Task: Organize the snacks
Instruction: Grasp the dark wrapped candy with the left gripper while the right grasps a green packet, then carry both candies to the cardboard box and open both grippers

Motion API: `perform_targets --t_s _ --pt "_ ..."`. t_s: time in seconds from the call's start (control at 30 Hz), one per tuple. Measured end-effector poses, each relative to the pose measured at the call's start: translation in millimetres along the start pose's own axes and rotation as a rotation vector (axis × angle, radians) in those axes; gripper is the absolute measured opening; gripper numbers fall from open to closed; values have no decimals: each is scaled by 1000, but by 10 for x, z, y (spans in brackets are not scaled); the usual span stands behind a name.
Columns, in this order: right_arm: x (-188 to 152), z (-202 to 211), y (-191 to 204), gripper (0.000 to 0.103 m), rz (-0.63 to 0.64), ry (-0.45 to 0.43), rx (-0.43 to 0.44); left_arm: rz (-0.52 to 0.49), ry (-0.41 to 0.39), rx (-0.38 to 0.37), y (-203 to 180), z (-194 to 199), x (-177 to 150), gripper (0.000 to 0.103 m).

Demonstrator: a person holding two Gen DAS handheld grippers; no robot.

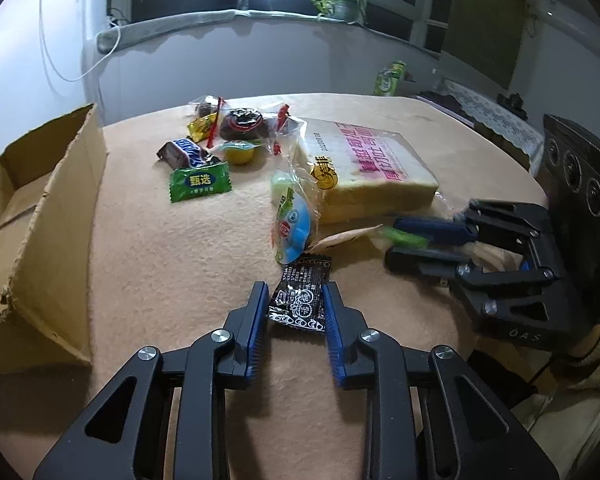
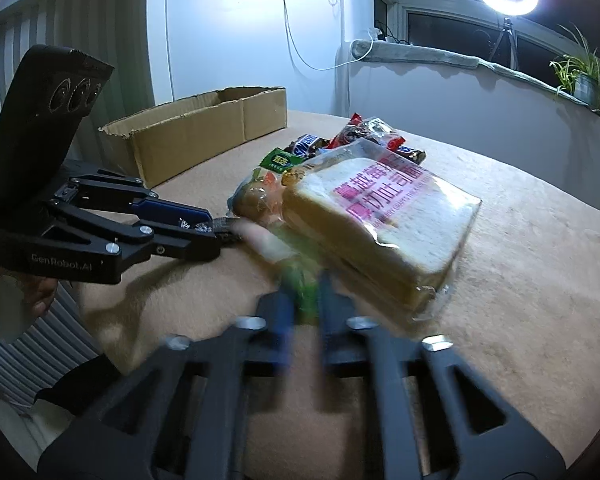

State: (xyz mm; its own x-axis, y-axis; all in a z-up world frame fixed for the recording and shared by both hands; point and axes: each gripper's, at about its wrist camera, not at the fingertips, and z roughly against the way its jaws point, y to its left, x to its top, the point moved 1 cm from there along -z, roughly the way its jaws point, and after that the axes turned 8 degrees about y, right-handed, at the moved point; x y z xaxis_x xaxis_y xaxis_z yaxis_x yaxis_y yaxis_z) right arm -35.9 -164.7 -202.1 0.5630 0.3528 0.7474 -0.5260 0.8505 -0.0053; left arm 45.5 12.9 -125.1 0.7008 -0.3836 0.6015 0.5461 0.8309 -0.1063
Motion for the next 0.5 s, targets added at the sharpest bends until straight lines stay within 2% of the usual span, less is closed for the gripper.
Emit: perform_targets --t_s 0.23,0.5 --pt "-40 55 -107 8 -44 -20 29 159 -40 -30 72 83 -103 25" --pt "45 241 -206 8 -88 -69 22 228 -126 -28 75 339 -129 25"
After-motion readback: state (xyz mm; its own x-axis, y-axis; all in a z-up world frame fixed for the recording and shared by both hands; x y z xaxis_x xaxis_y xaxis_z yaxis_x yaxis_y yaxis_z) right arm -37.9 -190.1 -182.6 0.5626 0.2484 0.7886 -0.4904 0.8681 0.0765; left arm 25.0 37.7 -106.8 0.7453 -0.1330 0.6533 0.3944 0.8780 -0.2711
